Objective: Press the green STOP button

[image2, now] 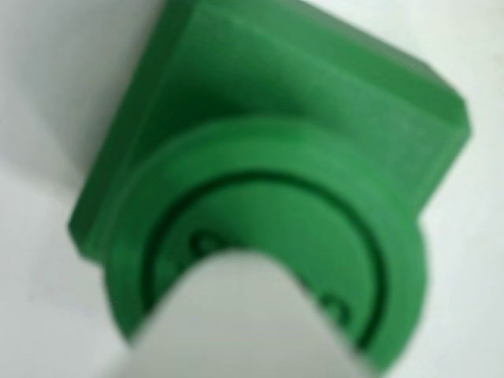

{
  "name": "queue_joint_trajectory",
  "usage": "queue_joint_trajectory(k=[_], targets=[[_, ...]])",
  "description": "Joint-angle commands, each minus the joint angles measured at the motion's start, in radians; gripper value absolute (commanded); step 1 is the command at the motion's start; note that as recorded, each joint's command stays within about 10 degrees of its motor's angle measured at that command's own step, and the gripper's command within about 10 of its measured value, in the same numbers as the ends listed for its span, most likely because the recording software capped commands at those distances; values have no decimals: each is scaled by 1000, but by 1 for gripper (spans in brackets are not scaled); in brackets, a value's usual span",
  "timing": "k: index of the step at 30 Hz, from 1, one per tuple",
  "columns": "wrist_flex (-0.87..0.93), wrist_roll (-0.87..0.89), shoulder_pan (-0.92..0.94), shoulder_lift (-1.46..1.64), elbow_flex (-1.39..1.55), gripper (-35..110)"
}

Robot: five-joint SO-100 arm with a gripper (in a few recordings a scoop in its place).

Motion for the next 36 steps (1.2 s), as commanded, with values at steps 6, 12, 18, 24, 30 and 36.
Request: queue_joint_trajectory(k=[6, 12, 18, 24, 30, 36], targets=[[-6, 11, -23, 5, -54, 0], [-2, 29, -25, -29, -54, 0], [-6, 44, -18, -69, -18, 0], [-6, 66, -11, -71, 46, 0], [-87, 98, -14, -71, 181, 0], [-153, 109, -23, -94, 250, 0]])
